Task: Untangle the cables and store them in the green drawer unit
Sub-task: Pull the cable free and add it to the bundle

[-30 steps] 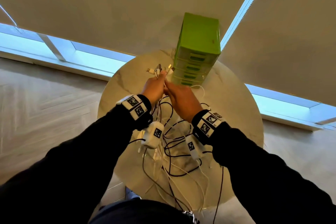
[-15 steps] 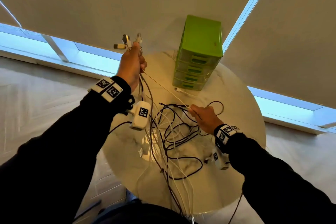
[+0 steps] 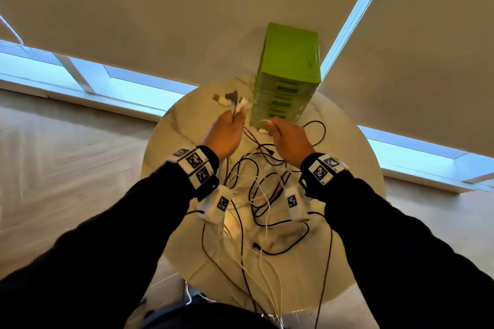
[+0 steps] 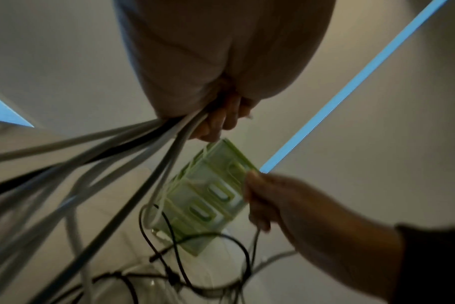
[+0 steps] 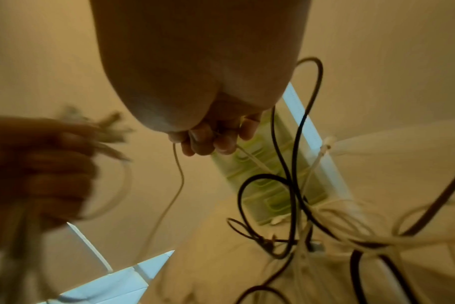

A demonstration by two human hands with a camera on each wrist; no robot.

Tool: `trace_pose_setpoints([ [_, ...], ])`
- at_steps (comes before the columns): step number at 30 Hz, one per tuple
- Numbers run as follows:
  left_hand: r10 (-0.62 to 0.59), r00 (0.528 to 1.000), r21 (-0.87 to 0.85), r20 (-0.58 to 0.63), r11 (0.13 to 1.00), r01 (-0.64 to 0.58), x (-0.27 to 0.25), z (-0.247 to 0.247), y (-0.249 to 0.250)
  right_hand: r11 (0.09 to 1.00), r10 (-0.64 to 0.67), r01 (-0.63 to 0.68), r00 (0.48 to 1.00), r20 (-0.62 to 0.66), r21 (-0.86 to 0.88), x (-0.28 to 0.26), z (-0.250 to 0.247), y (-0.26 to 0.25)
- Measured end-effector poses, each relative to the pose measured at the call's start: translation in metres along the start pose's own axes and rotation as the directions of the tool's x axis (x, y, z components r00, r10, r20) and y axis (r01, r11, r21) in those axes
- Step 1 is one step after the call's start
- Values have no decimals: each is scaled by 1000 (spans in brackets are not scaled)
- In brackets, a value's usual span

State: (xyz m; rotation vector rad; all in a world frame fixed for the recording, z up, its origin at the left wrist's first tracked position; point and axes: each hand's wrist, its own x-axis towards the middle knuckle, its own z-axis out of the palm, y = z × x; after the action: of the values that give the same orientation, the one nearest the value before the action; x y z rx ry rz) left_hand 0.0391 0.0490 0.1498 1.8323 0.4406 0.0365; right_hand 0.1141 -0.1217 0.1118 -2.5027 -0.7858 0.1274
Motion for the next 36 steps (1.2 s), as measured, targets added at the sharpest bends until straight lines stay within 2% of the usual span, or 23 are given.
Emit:
trace_pose_setpoints([
  [3, -108, 991, 92, 80, 991, 101, 0, 15, -7, 988, -106, 116, 989, -103, 99, -3, 6, -24],
  [5, -161, 976, -60, 146, 983, 172, 2, 16, -7, 979, -165, 179, 977, -139, 98, -7, 9, -30],
  [7, -199, 949, -281, 244, 922, 265, 1, 14, -3, 981, -182, 190, 974, -138, 48, -12, 12, -29],
  [8, -195, 946, -343, 257, 897, 278, 1, 14, -1, 982, -183, 187, 976, -120, 27, -13, 13, -29],
  [12, -202, 977, -386, 74, 897, 215, 6, 18, 6, 964, -219, 221, 975, -29, 148, -25, 18, -26],
  [17, -219, 972, -499, -79, 853, 152, 19, -6, 16, 967, -127, 92, 983, 134, 239, -55, 21, 11],
  [23, -170, 977, -509, -127, 857, 83, 18, -24, 18, 973, -27, -24, 976, 216, 230, -68, 18, 34],
  [31, -145, 971, -565, -191, 825, 12, 13, -40, 28, 981, -29, -17, 972, 234, 191, -58, 10, 42],
  [36, -136, 964, -638, -230, 768, -44, 11, -51, 28, 999, 37, -43, 971, 236, 21, -57, 0, 55],
])
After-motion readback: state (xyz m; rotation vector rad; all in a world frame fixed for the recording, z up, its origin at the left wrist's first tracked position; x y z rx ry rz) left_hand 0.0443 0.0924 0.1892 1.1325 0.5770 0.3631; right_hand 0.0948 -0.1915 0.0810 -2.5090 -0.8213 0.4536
